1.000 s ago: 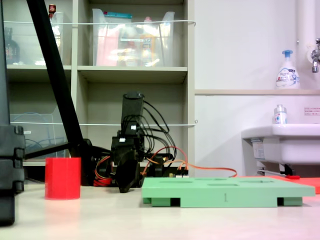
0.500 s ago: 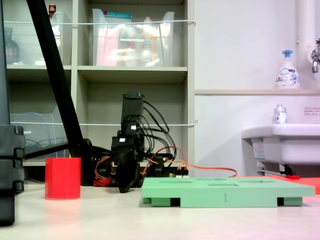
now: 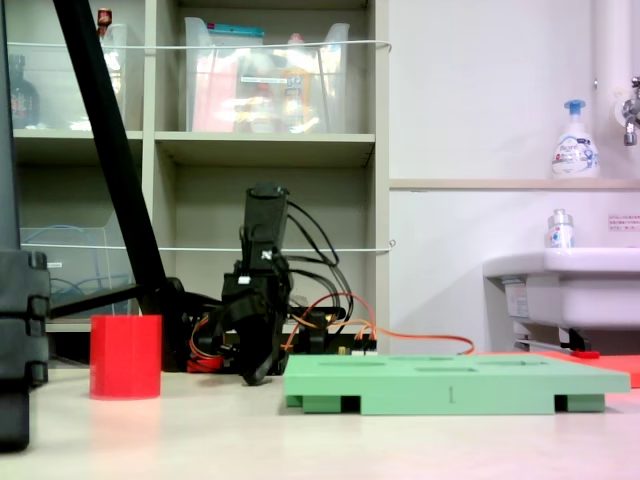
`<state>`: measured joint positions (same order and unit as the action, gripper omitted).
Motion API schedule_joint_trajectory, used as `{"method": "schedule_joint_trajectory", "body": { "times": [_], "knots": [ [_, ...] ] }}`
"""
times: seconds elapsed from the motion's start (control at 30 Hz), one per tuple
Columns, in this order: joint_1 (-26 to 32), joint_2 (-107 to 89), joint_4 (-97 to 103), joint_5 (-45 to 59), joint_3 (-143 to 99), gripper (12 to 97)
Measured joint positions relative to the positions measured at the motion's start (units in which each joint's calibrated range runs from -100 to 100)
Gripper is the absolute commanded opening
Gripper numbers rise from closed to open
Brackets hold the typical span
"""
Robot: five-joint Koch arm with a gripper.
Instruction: Put the octagonal pillar block into the corresponding hole
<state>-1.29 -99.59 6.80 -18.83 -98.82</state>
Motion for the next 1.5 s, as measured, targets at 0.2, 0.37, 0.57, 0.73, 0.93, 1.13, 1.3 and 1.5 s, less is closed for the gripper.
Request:
{"method": "schedule_joint_trajectory", "body": {
  "times": [0.2,0.37,0.57,0.73,0.93,1.13,1.3,1.5],
  "knots": [
    [-3.13,0.00,-11.26,-15.38,8.23,43.8],
    [-3.52,0.14,-46.30,-22.03,23.32,39.5],
    [-3.66,0.14,-68.04,-23.05,44.00,53.5],
    [-3.57,7.11,-83.31,-23.39,62.22,75.6],
    [-4.64,30.51,-93.78,-23.59,83.10,89.7],
    [-6.15,53.35,-95.15,-23.54,95.74,89.7],
    [-7.18,67.58,-95.25,-23.00,102.20,89.7],
    [-8.45,79.75,-95.25,-21.54,110.73,89.7]
  ]
}}
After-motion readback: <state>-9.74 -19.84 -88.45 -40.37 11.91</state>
